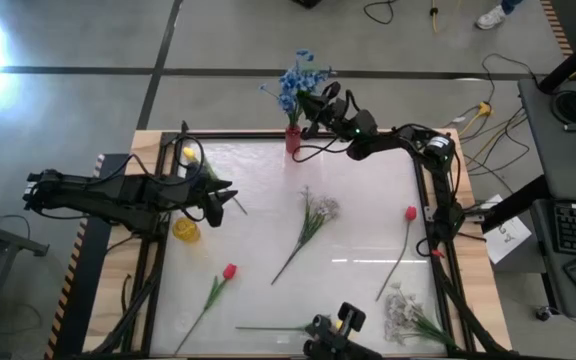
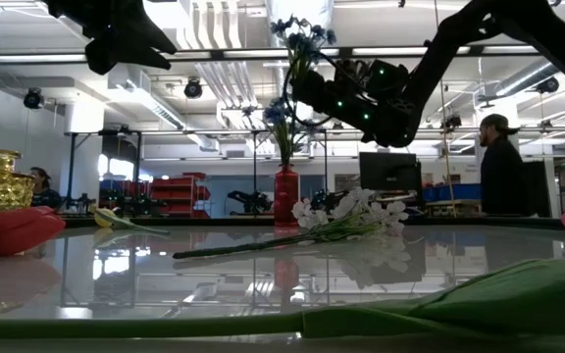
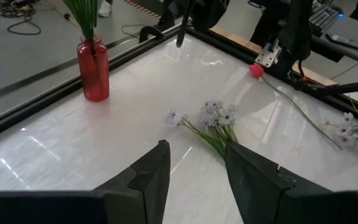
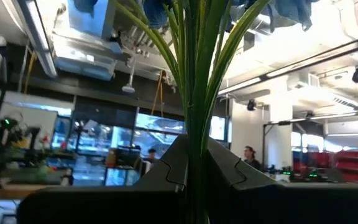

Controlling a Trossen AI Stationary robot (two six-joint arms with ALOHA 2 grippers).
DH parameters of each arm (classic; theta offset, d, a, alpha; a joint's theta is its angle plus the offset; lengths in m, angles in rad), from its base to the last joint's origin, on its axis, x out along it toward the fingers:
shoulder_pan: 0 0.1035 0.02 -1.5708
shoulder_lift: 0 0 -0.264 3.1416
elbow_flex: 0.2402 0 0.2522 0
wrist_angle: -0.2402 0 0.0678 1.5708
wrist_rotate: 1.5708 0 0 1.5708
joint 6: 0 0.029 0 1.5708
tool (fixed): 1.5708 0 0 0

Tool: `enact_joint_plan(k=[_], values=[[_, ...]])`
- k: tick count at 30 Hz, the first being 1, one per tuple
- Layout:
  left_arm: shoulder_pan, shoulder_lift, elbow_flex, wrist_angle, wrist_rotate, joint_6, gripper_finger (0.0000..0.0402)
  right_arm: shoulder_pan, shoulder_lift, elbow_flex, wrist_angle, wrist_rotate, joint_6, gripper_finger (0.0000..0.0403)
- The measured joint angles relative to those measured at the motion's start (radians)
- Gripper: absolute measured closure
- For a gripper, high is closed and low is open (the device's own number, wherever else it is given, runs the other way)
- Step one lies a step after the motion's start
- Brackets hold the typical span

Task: Sort flowers into vase by color
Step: Put the blue flowers into the red flower vase

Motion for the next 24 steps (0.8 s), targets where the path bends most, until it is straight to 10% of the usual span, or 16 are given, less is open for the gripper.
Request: enact_joint_plan(k=[24], values=[[0.0, 0.02, 0.0, 0.0, -0.001, -0.014, 0.0261, 0.019, 0.032, -0.005, -0.001, 0.004, -0.03, 0.0385]])
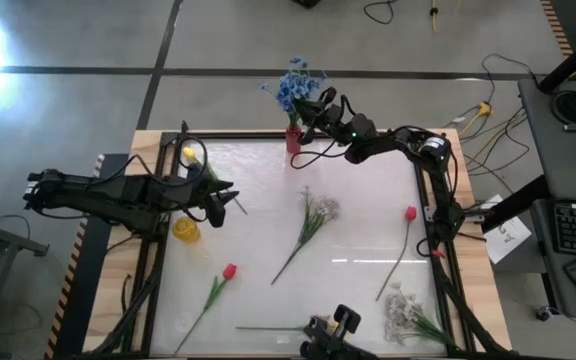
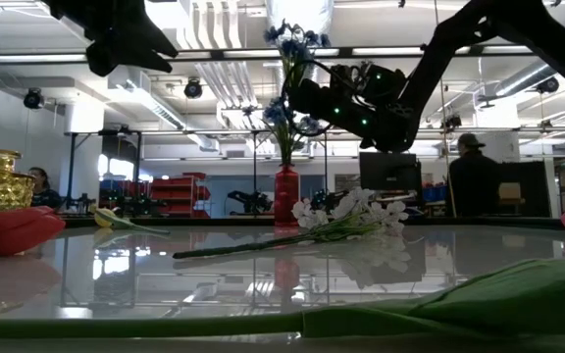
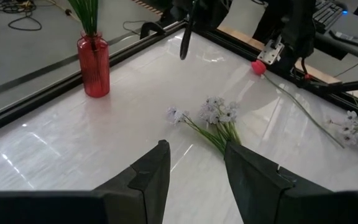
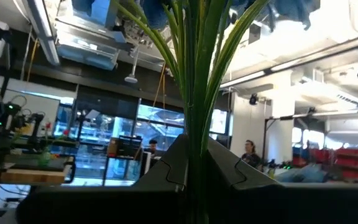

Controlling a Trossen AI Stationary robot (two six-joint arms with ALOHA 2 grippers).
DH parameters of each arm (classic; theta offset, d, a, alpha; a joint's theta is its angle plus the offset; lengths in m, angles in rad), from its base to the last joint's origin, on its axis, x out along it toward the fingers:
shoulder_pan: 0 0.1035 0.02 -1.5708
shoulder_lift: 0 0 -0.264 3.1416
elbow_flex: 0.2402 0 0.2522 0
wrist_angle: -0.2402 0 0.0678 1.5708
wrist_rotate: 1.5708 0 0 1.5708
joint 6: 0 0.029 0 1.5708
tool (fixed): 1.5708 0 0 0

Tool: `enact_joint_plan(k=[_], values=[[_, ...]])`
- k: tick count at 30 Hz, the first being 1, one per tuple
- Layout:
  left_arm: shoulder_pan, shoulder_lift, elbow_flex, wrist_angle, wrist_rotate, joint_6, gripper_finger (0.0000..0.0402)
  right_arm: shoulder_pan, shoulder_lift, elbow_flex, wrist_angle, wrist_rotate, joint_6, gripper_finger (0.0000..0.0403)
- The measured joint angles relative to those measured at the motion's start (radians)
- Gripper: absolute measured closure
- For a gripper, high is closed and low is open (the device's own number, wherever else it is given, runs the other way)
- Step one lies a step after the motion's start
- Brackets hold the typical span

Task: Sort flowers into vase by color
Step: Put the blue flowers into the red flower vase

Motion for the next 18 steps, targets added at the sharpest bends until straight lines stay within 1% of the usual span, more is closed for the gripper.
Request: enact_joint_plan(k=[9, 14, 18], values=[[0.0, 0.016, 0.0, 0.0, -0.001, -0.019, 0.0261, 0.004, 0.013, 0.02, 0.002, 0.0, 0.001, 0.0385], [0.0, 0.018, 0.0, 0.0, -0.002, -0.016, 0.0261, 0.004, 0.027, 0.005, 0.002, 0.0, 0.031, 0.0385], [0.0, 0.017, 0.0, 0.0, -0.002, -0.017, 0.0261, 0.004, 0.049, 0.005, -0.002, 0.0, 0.095, 0.0385]])
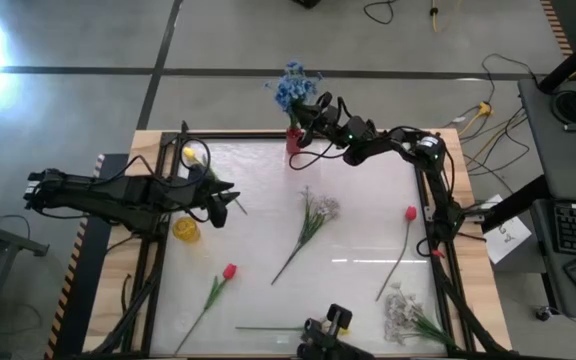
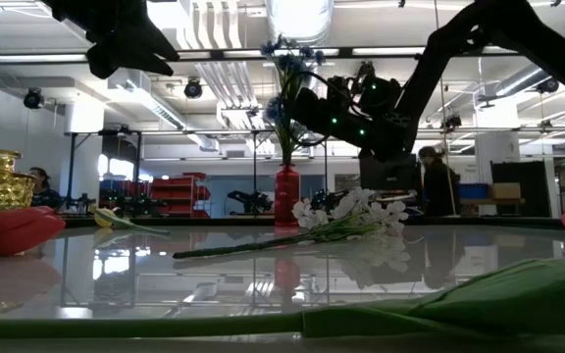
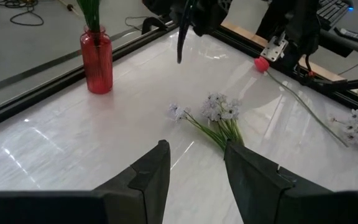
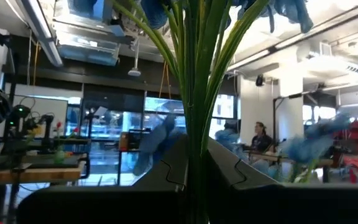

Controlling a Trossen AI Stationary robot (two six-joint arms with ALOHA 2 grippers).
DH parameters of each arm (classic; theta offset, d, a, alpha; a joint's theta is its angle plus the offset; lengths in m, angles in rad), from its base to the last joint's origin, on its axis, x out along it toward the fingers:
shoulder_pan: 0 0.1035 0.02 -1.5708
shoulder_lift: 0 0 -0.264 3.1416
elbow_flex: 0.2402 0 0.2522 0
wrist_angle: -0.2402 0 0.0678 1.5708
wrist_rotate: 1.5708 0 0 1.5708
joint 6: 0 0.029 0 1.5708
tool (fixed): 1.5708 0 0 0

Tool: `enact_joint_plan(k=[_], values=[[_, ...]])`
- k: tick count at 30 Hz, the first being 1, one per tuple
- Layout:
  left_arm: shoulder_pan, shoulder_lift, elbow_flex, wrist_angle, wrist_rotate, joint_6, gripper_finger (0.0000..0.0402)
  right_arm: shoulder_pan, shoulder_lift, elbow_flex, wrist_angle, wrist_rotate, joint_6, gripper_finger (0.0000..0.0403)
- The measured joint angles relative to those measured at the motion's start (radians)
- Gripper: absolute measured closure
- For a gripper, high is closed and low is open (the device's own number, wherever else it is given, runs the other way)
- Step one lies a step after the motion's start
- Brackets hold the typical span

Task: Sort flowers into vase by color
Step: Put the blue flowers into the red flower vase

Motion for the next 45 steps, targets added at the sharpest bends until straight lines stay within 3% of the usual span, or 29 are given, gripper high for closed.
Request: enact_joint_plan(k=[19, 32, 38, 45], values=[[0.025, 0.001, 0.104, -0.174, -0.006, 0.054, 0.0261, 0.024, -0.007, -0.069, -0.053, 0.0, 0.061, 0.038], [0.026, 0.0, 0.103, -0.198, -0.008, 0.059, 0.0261, 0.042, -0.019, -0.092, -0.099, -0.008, 0.059, 0.0274], [0.026, -0.001, 0.103, -0.198, -0.007, 0.07, 0.0261, 0.05, -0.121, -0.138, -0.262, -0.002, 0.017, 0.0253], [0.034, -0.001, 0.11, -0.205, -0.003, 0.052, 0.0261, 0.062, -0.339, -0.163, -0.778, 0.046, -0.085, 0.0237]])
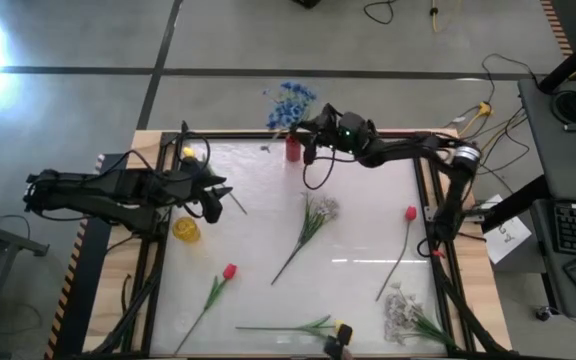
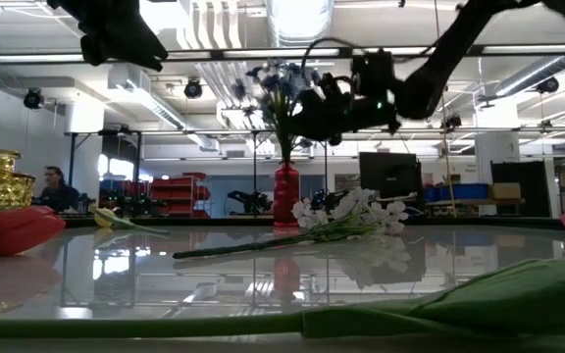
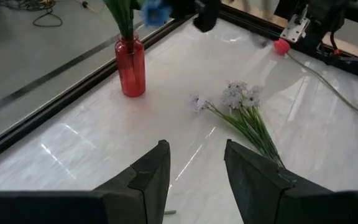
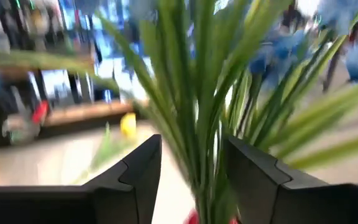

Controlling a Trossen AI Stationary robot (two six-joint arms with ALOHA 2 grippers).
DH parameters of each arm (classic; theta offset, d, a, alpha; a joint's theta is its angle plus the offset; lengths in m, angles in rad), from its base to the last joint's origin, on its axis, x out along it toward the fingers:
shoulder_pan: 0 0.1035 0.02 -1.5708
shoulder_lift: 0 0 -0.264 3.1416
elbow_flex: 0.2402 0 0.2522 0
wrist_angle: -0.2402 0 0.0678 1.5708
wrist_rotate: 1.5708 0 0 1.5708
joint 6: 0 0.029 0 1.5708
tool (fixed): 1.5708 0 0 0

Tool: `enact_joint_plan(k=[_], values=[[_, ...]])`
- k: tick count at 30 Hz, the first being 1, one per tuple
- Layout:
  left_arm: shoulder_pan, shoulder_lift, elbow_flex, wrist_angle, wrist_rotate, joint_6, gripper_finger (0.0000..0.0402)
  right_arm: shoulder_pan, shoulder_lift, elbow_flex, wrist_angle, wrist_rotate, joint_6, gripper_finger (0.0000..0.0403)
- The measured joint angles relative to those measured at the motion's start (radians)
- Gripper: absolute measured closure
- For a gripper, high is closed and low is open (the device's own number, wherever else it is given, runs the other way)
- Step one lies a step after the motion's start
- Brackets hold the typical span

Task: Sort flowers into vase by color
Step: Put the blue flowers into the red flower vase, then put the top yellow flower into the yellow flower vase

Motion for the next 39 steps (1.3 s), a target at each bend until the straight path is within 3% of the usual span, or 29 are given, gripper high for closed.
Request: enact_joint_plan(k=[5, 13, 18, 21, 25, 28, 31, 39], values=[[0.038, 0.003, 0.0, -0.015, 0.018, -0.018, 0.0261, 0.024, -0.162, -0.001, -0.298, 0.046, -0.077, 0.0214], [0.109, 0.011, -0.001, -0.128, 0.021, -0.143, 0.0261, 0.06, -0.384, -0.001, -0.648, 0.139, -0.018, 0.0169], [0.122, 0.012, -0.044, -0.203, -0.014, -0.345, 0.0261, 0.089, -0.487, -0.001, -0.787, 0.156, 0.021, 0.0158], [0.126, 0.013, -0.094, -0.202, -0.07, -0.546, 0.0261, 0.114, -0.545, -0.001, -0.85, 0.194, 0.052, 0.016], [0.183, 0.017, -0.167, -0.209, -0.151, -0.886, 0.0261, 0.151, -0.609, -0.001, -0.897, 0.233, 0.16, 0.0163], [0.262, 0.027, -0.228, -0.209, -0.166, -0.996, 0.0261, 0.195, -0.649, -0.001, -0.914, 0.284, 0.222, 0.0159], [0.39, 0.059, -0.275, -0.195, -0.133, -1.003, 0.0261, 0.252, -0.676, -0.001, -0.916, 0.297, 0.233, 0.0149], [0.741, 0.229, -0.294, 0.004, 0.01, -0.79, 0.0261, 0.351, -0.699, -0.001, -0.921, 0.448, 0.329, 0.0121]])
